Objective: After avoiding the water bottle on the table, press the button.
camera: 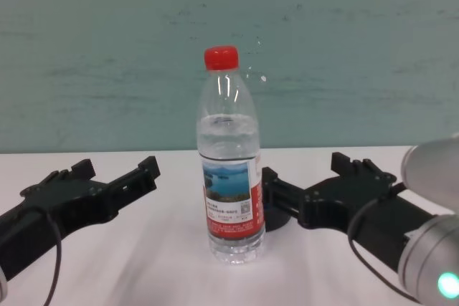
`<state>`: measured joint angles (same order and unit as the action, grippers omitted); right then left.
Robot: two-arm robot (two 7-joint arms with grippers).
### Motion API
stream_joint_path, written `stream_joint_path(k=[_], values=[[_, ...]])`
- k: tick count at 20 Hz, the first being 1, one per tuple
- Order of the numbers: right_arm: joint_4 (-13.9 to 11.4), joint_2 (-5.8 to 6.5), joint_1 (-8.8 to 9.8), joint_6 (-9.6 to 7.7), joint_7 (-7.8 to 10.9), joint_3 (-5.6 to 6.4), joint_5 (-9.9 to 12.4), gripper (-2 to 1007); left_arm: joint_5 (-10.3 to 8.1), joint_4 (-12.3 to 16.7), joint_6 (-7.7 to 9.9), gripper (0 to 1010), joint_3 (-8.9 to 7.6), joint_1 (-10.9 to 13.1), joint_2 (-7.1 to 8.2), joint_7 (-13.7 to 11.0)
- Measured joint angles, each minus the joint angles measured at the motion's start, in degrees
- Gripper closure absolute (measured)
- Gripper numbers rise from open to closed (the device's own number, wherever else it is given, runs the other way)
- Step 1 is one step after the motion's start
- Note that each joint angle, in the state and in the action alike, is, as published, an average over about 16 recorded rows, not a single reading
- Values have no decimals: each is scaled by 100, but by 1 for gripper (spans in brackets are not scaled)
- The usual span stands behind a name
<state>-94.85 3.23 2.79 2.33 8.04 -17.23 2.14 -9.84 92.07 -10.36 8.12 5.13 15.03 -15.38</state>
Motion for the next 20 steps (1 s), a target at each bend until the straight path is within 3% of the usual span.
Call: stream_joint_path(k=[20], values=[[41, -71, 58, -25, -72, -30, -51, 1, 0, 0, 0, 0, 0, 0, 0, 0]])
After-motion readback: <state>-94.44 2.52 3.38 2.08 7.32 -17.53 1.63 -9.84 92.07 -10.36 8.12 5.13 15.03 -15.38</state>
